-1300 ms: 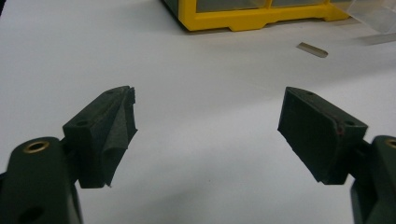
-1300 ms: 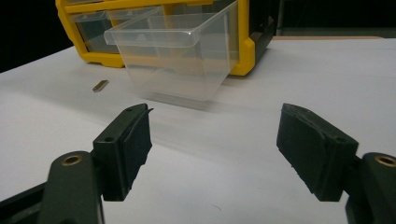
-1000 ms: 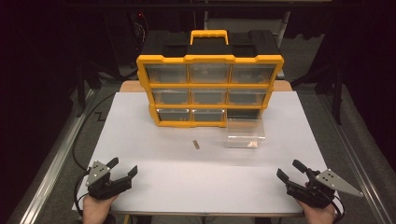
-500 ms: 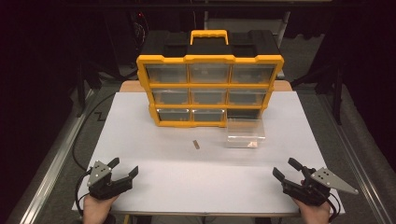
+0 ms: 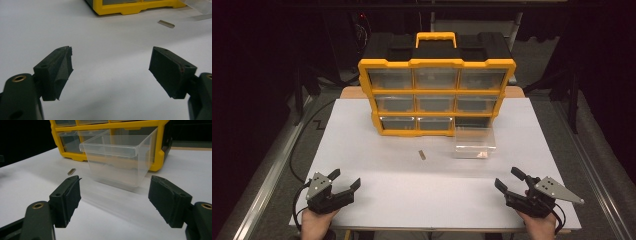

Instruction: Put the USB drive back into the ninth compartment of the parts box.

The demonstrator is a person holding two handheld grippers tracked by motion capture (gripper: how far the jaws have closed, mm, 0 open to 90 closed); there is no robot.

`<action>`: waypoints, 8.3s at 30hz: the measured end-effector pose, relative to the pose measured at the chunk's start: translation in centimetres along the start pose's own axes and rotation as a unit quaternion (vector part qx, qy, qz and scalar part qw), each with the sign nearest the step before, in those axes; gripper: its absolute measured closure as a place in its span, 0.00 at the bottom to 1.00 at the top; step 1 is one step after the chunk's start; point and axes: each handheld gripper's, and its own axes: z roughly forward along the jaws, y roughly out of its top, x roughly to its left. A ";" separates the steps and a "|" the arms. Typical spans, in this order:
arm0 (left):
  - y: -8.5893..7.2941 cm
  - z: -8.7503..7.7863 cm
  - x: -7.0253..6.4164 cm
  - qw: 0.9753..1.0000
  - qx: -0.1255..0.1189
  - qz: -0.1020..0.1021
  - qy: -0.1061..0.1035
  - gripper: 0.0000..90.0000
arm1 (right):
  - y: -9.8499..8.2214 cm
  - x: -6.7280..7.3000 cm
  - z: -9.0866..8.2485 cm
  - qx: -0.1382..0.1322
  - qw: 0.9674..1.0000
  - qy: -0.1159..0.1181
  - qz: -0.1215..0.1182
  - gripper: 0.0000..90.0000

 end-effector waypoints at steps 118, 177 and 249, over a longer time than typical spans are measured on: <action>0.0 0.0 0.0 1.000 0.001 -0.001 -0.006 0.22 | 2.1 9.8 13.1 0.068 0.988 0.129 -0.055 0.30; 0.0 0.1 0.0 1.000 0.004 0.000 -0.019 0.22 | 8.0 12.3 24.3 0.344 0.933 0.079 -0.069 0.47; -0.1 0.1 0.0 1.000 0.002 -0.002 -0.018 0.22 | 9.6 12.7 25.2 0.447 0.884 0.068 -0.122 0.88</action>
